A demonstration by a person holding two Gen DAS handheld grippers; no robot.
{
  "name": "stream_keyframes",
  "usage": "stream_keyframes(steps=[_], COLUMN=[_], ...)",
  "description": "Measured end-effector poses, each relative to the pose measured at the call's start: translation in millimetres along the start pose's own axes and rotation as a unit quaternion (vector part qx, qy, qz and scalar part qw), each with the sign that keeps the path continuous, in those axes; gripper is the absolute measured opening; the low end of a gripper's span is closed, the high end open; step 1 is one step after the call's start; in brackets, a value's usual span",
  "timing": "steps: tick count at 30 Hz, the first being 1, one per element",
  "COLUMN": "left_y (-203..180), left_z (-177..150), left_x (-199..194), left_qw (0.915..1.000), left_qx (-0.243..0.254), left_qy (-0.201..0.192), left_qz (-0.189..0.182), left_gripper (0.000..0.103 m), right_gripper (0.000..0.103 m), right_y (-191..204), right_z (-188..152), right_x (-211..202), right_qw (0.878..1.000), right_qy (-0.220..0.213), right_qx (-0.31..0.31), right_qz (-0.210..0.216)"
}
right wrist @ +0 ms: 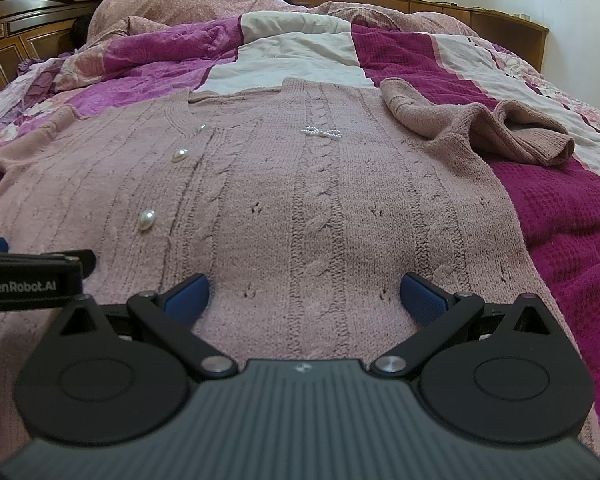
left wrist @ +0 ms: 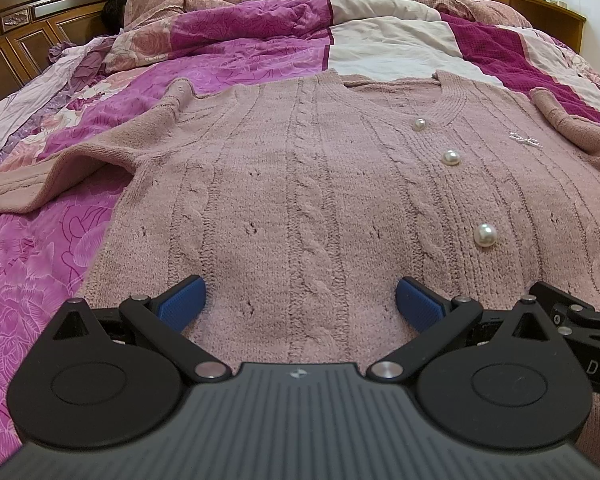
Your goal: Fold small clothes
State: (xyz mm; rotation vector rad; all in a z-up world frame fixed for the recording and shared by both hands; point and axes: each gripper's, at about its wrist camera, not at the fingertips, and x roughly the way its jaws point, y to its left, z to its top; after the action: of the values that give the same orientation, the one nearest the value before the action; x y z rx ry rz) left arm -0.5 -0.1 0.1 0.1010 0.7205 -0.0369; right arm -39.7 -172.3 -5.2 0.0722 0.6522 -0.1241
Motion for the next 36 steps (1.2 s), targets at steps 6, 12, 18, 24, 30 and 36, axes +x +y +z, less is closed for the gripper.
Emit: stream_keyframes(steps=[6, 12, 18, 24, 30, 36], left_y=[0.0, 0.0, -3.1, -2.8, 9.5, 13.2], left_z=[0.0, 0.0, -0.3, 2.0, 15.7, 26.1], left_x=[0.0, 0.0, -1.2, -2.1, -3.2, -15.8], left_qw=[1.0000, 1.0000, 1.0000, 0.9999, 0.9990, 0.9982], left_qx=[0.000, 0.000, 0.005, 0.012, -0.006, -0.009], left_qy=[0.000, 0.000, -0.001, 0.001, 0.032, 0.026], left_qz=[0.000, 0.000, 0.004, 0.000, -0.029, -0.054], left_gripper=[0.103, 0.103, 0.103, 0.103, 0.103, 0.103], right_gripper=[0.103, 0.103, 0.103, 0.103, 0.103, 0.103], right_y=[-1.2, -0.2, -0.1, -0.4, -6.9, -27.8], right_z=[1.5, -0.4, 0.4, 1.9, 9.1, 29.5], right_x=[-0.7, -1.4, -1.4, -0.1, -1.8, -14.1], right_qw=[1.000, 1.000, 1.000, 1.000, 1.000, 0.998], right_qy=[0.001, 0.000, 0.002, 0.005, 0.022, 0.012], right_qx=[0.002, 0.002, 0.003, 0.004, 0.004, 0.014], right_qz=[-0.001, -0.001, -0.001, 0.001, 0.022, 0.054])
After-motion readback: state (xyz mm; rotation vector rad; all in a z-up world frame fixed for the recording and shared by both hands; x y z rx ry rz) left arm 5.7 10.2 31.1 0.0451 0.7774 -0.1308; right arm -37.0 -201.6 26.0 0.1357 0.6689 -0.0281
